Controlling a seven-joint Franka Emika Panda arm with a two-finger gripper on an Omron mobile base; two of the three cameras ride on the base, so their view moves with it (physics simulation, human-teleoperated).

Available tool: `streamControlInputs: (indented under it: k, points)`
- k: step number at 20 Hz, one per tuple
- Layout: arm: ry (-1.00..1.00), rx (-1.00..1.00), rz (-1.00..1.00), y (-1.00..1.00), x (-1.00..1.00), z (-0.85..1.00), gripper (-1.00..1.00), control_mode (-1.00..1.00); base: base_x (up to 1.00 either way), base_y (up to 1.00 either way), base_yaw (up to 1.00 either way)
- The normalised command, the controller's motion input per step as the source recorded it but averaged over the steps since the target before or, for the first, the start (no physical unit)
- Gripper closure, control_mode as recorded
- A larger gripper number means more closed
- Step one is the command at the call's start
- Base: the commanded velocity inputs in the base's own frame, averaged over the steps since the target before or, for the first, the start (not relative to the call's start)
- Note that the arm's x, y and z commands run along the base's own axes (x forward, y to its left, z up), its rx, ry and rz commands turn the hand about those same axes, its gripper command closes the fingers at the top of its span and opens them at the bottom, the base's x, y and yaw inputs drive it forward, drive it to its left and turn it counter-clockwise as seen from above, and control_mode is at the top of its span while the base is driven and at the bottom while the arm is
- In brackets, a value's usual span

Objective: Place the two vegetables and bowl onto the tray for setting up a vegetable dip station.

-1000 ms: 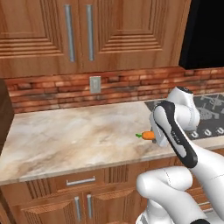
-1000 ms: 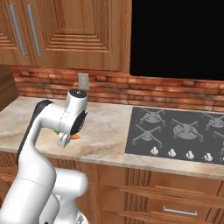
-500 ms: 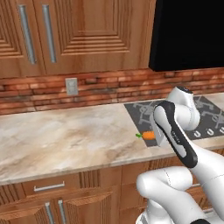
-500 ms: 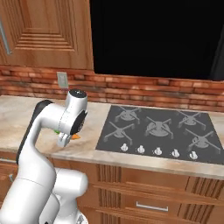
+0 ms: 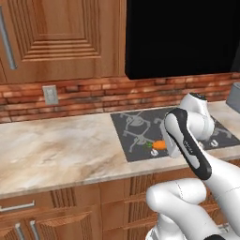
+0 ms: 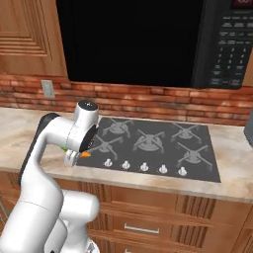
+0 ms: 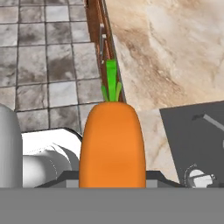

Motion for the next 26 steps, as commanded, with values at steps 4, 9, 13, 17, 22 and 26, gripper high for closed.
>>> streamControlInputs:
  k: [4, 9, 13, 17, 22, 26]
  points:
    - [0.00, 0.00, 0.00, 0.00, 0.00, 0.00, 1.00, 1.00, 0.12, -0.62, 0.00]
    - [0.00, 0.00, 0.00, 0.00, 0.00, 0.00, 1.00, 1.00, 0.12, -0.61, 0.00]
    - [0.00, 0.00, 0.00, 0.00, 0.00, 0.00, 1.00, 1.00, 0.14, -0.60, 0.00]
    - [0.00, 0.00, 0.00, 0.00, 0.00, 0.00, 1.00, 1.00, 0.14, -0.60, 0.00]
    - [0.00, 0.00, 0.00, 0.00, 0.00, 0.00, 1.00, 1.00, 0.13, -0.61, 0.00]
    - [0.00, 0.00, 0.00, 0.00, 0.00, 0.00, 1.00, 1.00, 0.12, -0.61, 0.00]
